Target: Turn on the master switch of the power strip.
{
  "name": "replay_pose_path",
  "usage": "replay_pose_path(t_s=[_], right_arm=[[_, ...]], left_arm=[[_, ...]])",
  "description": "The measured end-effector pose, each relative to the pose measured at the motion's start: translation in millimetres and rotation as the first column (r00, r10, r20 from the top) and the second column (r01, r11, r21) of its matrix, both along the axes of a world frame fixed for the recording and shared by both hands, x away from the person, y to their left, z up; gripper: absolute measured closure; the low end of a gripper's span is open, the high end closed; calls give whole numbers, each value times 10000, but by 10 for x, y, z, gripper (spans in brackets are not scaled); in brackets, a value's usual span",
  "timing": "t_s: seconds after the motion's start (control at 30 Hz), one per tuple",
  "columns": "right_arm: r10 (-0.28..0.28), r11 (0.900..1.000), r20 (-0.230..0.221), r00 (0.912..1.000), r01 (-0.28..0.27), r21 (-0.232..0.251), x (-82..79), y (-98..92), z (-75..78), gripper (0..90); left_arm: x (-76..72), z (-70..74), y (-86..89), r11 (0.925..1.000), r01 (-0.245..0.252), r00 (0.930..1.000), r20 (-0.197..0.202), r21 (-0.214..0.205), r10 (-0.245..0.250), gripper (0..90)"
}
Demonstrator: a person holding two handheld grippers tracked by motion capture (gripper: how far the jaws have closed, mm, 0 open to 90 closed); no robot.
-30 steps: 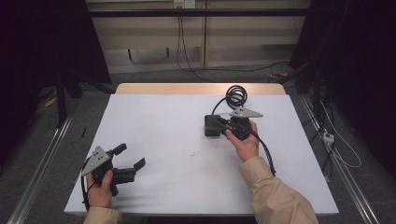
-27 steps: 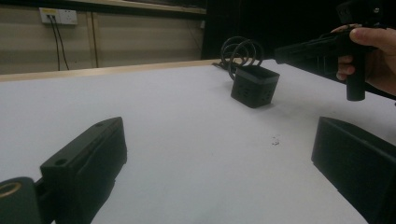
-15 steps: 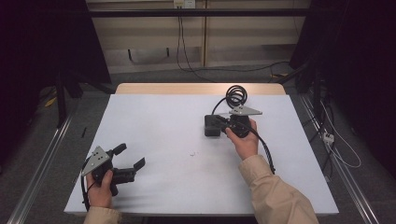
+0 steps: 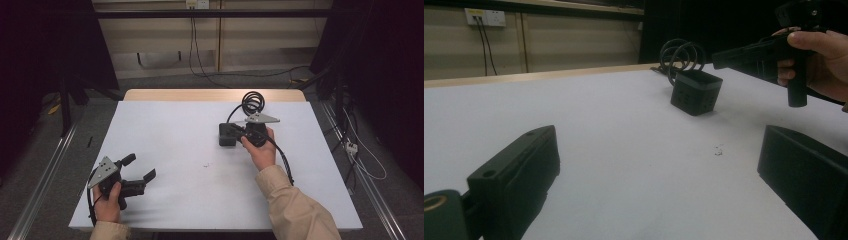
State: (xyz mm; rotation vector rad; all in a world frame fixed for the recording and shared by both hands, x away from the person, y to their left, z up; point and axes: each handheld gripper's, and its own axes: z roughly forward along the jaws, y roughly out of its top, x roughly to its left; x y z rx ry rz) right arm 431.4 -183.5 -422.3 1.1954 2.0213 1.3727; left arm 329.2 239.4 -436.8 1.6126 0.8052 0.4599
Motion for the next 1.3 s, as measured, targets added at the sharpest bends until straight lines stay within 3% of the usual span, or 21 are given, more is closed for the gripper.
replay_pose_path(t_s=[0.77,1.3], right_arm=[[184,9998,-59,9998,-184,-41,52,72,29,900],[217,9984,27,9998,-215,-515,79,102,-22,900]], left_arm=[[2,-2,5,10000,-53,10000,-3,-49,53,30],[0,-2,3,10000,-39,10000,-3,-43,39,30]])
